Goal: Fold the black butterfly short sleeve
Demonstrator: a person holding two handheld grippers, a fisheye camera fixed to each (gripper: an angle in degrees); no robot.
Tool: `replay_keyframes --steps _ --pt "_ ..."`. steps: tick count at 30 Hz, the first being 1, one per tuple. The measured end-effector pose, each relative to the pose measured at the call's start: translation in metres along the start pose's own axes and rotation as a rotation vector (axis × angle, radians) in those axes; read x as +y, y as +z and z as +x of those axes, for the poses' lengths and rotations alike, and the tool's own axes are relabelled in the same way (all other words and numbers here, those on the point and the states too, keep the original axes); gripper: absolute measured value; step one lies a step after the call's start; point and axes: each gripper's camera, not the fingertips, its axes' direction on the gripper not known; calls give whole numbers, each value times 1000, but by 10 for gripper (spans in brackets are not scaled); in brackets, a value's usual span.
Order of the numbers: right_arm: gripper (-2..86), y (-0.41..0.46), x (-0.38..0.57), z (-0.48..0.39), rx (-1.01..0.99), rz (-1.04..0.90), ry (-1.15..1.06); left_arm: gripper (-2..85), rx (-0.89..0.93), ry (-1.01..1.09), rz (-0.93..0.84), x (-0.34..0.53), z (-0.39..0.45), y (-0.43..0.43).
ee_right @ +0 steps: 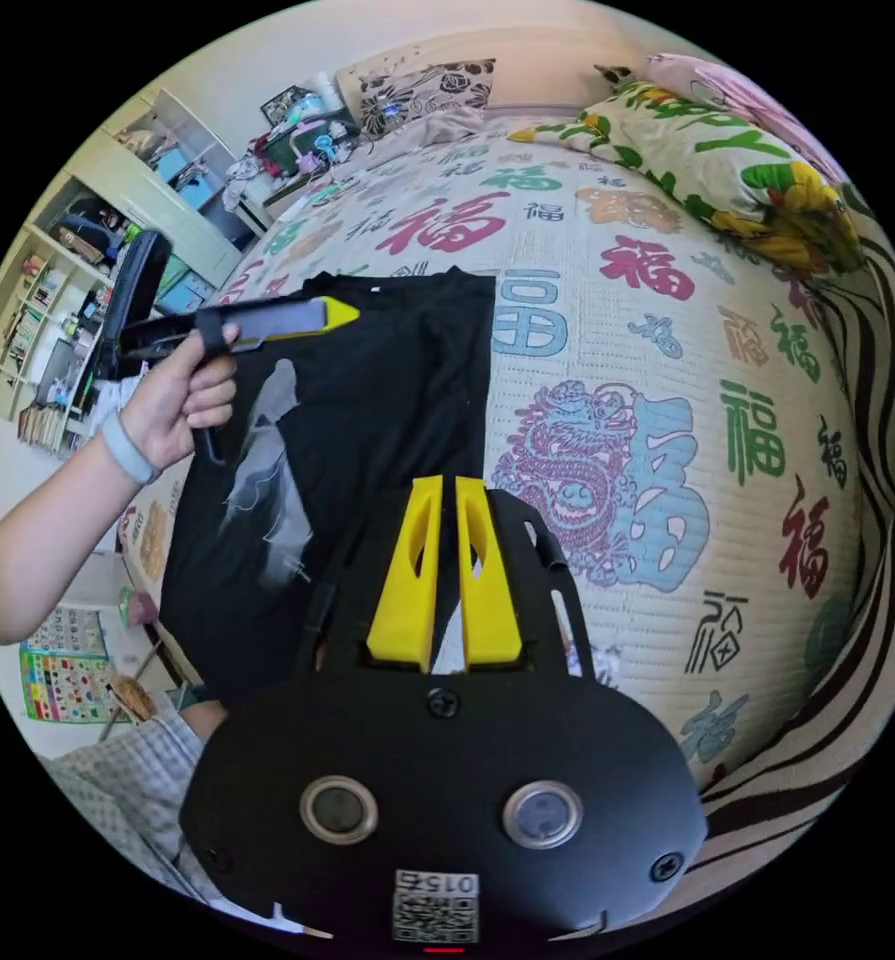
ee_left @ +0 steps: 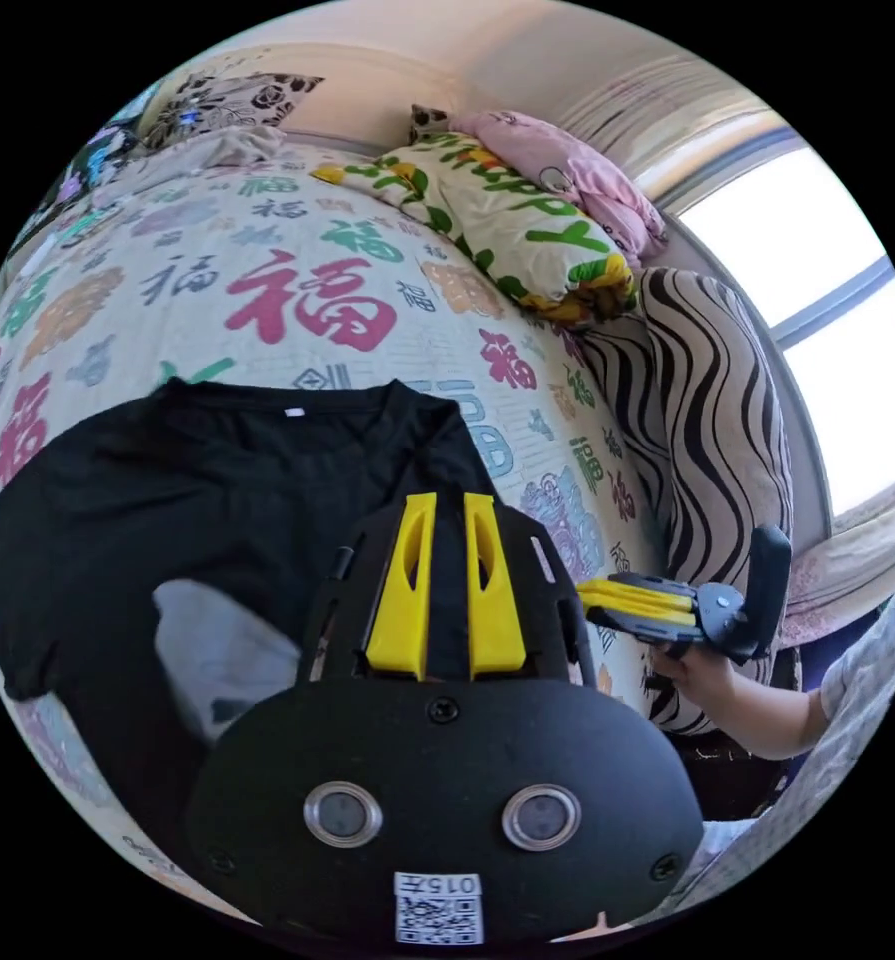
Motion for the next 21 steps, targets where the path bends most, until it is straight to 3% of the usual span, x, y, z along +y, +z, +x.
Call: replay_keyframes --steps 2,4,6,9,13,18,21 --pt "6 28 -9 -3 44 -45 -32 52 25 0 -53 -16 -2 22" --pt "-1 62 -12 2 129 -111 -15 46 -61 -34 -82 -28 -13 35" --pt "-3 68 -12 10 89 -70 31 43 -40 -58 -83 -32 -25 31" --pt "-4 75 -12 12 124 -60 98 52 -31 -89 -37 -26 -34 -9" --pt "-5 83 -14 -28 -112 24 -44 54 3 -78 6 16 -38 -85" --pt "-5 166 -25 -78 -79 -183 -136 41 -69 -127 -141 75 -62 -112" --pt "-5 199 -26 -90 -41 -208 -124 18 -82 -164 -100 94 -84 -134"
